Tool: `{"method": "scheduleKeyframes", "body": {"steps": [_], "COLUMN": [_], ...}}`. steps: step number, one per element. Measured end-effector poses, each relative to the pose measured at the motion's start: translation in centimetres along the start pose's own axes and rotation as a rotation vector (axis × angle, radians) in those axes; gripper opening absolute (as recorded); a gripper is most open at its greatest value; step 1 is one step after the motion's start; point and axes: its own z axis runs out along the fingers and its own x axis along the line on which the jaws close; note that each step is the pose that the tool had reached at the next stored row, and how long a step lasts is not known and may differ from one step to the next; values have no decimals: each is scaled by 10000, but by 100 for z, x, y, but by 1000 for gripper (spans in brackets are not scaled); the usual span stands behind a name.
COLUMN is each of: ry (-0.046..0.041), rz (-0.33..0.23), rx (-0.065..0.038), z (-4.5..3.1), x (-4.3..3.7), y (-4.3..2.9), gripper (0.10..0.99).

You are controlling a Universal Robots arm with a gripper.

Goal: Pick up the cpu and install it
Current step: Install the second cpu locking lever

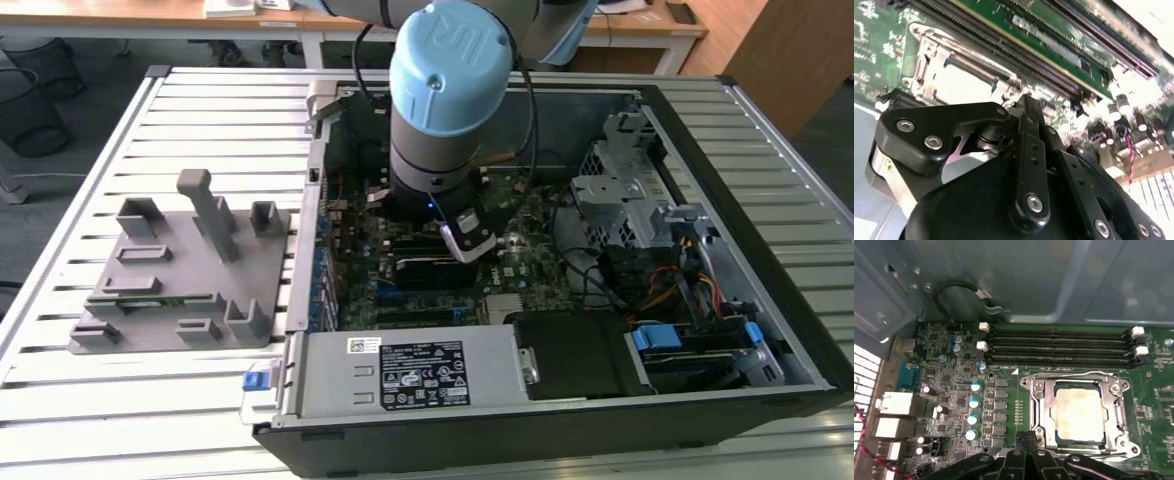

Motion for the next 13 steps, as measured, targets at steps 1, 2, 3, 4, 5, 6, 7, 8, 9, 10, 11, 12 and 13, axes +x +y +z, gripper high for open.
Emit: {"method": "scheduleKeyframes", "body": {"steps": [1,2,3,4,5,6,7,8,9,10,11,12,13], "ry": [1,0,0,0,2,1,1,2,1,1,1,0,0], "rz": [0,0,0,0,1,1,1,1,1,1,0,0,0], "rx": [1,1,0,-1,1,0,0,0,0,-1,-2,-2,-2], "z": [-33,-59,-81,-94,-105,-116,-130,-144,-156,-157,-157,-157,-157], "x": [1,1,1,2,2,2,2,2,2,2,2,2,2], "y": [12,22,30,35,39,44,49,54,58,59,59,59,59], "gripper": [106,106,106,106,106,106,106,106,106,106,106,106,106]}}
